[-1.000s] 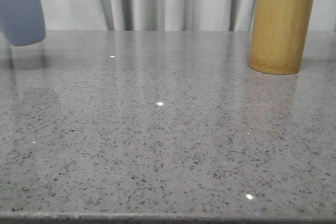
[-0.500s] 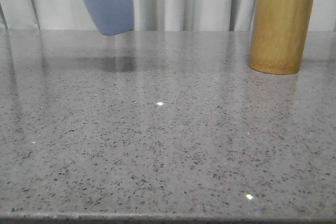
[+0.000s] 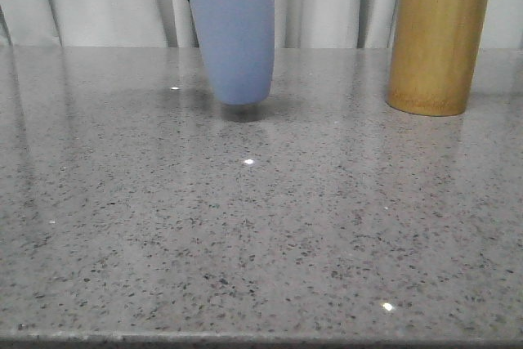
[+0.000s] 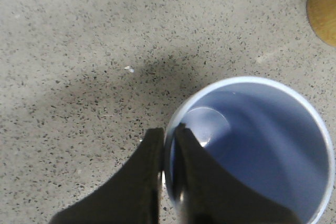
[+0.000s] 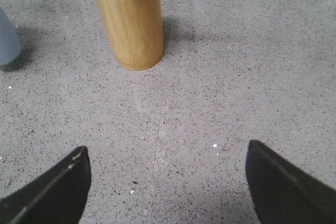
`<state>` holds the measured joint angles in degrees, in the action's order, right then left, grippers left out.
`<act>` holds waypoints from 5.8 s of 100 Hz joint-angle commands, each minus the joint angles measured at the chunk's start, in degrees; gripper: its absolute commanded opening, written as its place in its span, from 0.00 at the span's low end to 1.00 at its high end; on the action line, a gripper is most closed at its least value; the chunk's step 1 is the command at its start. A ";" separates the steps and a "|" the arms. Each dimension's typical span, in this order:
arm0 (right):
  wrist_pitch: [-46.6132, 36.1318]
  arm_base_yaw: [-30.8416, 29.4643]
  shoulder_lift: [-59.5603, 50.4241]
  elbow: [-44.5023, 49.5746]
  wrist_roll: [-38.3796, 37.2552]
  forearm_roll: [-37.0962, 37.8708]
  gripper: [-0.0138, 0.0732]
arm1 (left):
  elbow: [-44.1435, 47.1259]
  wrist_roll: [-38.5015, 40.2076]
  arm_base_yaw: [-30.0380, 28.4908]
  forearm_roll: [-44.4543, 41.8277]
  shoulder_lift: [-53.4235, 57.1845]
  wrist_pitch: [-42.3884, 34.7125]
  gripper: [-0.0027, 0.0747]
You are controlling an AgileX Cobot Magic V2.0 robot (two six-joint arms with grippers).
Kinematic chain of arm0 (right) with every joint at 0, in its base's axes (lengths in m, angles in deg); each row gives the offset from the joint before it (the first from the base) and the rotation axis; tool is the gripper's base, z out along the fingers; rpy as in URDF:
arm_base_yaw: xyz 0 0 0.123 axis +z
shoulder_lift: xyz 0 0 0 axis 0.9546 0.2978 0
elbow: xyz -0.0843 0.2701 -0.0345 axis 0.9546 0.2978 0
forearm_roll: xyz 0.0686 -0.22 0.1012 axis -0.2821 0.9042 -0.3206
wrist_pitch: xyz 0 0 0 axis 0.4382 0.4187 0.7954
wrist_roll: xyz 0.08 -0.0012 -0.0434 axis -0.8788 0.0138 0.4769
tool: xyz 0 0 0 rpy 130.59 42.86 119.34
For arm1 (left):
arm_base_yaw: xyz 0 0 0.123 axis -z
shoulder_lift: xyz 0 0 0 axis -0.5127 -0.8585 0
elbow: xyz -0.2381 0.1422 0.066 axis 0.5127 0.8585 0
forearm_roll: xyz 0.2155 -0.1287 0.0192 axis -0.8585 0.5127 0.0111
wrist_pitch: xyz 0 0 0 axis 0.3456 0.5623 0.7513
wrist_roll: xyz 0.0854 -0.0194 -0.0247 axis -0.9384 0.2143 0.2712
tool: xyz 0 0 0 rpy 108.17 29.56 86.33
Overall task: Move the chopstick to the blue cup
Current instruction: 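Lower the blue cup onto the table center and open the left gripper, then raise the left gripper away and move the right gripper above the bamboo cup, then grasp the pink chopstick with the right gripper and pull it from the bamboo cup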
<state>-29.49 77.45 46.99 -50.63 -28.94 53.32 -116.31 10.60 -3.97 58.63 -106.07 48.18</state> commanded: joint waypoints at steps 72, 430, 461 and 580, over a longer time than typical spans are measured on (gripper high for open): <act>-4.15 -0.25 0.75 -1.94 -0.06 0.07 0.85 | -2.07 0.98 0.49 -0.44 0.60 -2.39 0.01; -67.06 1.78 12.31 16.61 2.09 -2.38 0.85 | 63.97 -0.29 -28.41 -9.44 65.18 -15.59 0.69; -79.24 4.00 25.54 15.12 -0.64 -2.38 0.85 | 63.97 -0.29 -28.41 -9.44 65.18 -15.59 0.69; -86.16 4.00 38.50 6.88 -0.72 -2.38 0.17 | 63.97 -0.29 -28.41 -9.44 65.18 -15.59 0.68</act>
<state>-110.25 81.42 86.77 -41.63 -29.77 50.75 -50.93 10.33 -32.35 48.70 -41.31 35.68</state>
